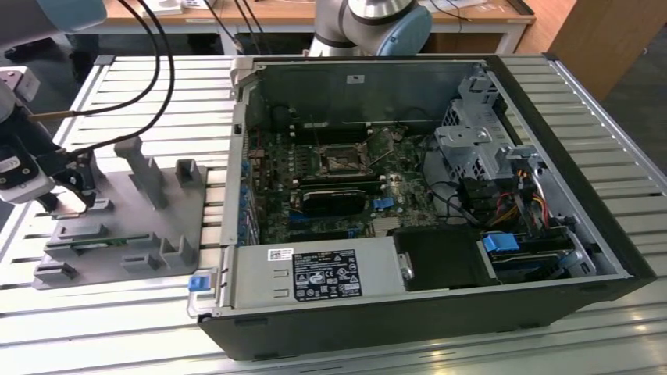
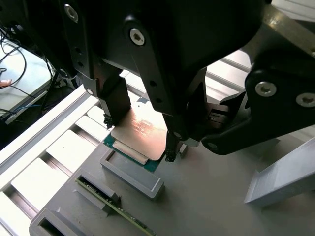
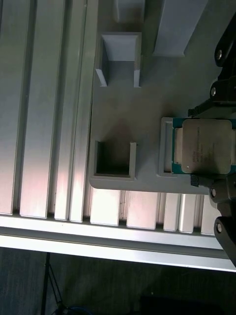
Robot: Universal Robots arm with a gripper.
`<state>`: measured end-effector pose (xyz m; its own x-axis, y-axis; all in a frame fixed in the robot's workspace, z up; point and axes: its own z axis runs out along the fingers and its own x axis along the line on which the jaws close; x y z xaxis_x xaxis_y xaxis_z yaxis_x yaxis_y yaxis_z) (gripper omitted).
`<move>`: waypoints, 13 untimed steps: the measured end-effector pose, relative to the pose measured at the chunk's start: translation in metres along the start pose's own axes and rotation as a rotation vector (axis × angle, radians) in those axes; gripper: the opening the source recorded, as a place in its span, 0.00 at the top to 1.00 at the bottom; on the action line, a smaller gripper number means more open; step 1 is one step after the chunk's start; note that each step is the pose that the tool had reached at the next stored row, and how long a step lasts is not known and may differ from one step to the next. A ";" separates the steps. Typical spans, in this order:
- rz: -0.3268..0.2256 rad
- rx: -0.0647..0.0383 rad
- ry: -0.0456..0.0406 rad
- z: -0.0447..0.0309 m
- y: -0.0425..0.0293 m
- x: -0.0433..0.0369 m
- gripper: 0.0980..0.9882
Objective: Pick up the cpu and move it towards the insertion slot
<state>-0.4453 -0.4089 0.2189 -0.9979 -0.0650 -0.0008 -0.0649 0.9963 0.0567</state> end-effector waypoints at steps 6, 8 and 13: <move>0.000 0.000 0.0001 -0.0012 0.0001 0.0000 0.51; 0.000 0.000 0.0000 -0.0015 0.0002 0.0000 0.51; 0.000 0.000 0.0001 -0.0022 0.0004 0.0000 0.51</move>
<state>-0.4452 -0.4087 0.2212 -0.9979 -0.0649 -0.0008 -0.0649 0.9963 0.0566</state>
